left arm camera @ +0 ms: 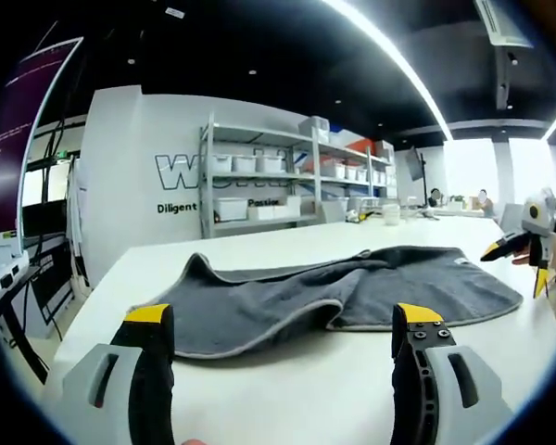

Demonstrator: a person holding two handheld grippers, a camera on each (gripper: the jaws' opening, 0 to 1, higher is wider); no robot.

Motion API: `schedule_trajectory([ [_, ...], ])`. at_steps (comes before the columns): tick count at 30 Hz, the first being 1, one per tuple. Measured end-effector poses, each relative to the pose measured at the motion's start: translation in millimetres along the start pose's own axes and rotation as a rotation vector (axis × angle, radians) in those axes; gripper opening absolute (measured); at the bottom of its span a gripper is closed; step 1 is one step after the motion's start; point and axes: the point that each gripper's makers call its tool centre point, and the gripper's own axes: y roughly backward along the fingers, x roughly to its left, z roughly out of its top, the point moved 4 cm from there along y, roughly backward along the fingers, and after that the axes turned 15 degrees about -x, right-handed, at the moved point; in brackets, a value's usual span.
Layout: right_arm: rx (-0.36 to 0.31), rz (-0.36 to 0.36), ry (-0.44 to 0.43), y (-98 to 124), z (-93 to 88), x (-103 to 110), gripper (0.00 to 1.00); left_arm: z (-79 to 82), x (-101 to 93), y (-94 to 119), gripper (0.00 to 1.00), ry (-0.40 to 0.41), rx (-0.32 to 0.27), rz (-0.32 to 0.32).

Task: Open the folded towel by lifting each exposed corner and separating the folded layers until the towel lies flat within the target outline without major curled edges

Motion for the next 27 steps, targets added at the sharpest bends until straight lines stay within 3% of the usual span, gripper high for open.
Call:
schedule_trajectory([
  [4, 0.007, -0.009, 0.023, -2.7, 1.8, 2.6, 0.96, -8.2, -2.2, -2.2, 0.96, 0.004, 0.029, -0.008],
  [13, 0.049, -0.012, 0.102, 1.4, 0.1, 2.0, 0.89, -0.6, -6.3, -1.5, 0.96, -0.007, 0.009, -0.023],
  [22, 0.065, 0.002, 0.023, 12.2, -13.5, 0.4, 0.62, -1.7, -5.6, -1.1, 0.96, -0.001, 0.01, -0.021],
  [27, 0.102, 0.102, 0.034, 16.6, -23.0, 14.4, 0.44, 0.5, -6.1, -1.2, 0.96, 0.0, 0.001, -0.021],
])
